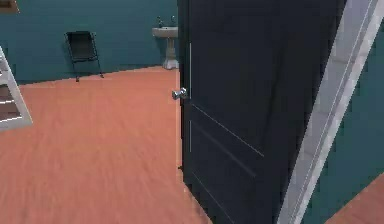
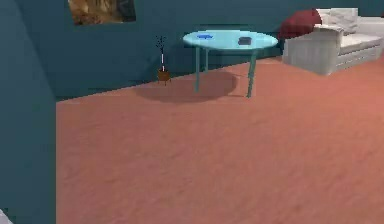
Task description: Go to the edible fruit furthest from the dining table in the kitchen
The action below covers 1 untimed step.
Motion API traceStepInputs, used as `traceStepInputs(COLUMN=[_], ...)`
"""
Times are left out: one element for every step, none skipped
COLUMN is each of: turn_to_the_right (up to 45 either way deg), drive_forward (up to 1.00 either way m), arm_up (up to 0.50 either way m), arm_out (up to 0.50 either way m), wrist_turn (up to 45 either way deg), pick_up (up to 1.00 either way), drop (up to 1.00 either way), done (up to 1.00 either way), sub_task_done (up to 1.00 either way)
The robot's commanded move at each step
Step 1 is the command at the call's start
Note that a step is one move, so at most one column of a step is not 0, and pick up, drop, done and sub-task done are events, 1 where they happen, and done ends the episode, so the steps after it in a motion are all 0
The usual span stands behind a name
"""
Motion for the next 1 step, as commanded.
traceStepInputs(turn_to_the_right=[-39.0], drive_forward=[0.00], arm_up=[0.00], arm_out=[0.00], wrist_turn=[0.0], pick_up=[0.00], drop=[0.00], done=[0.00], sub_task_done=[0.00])
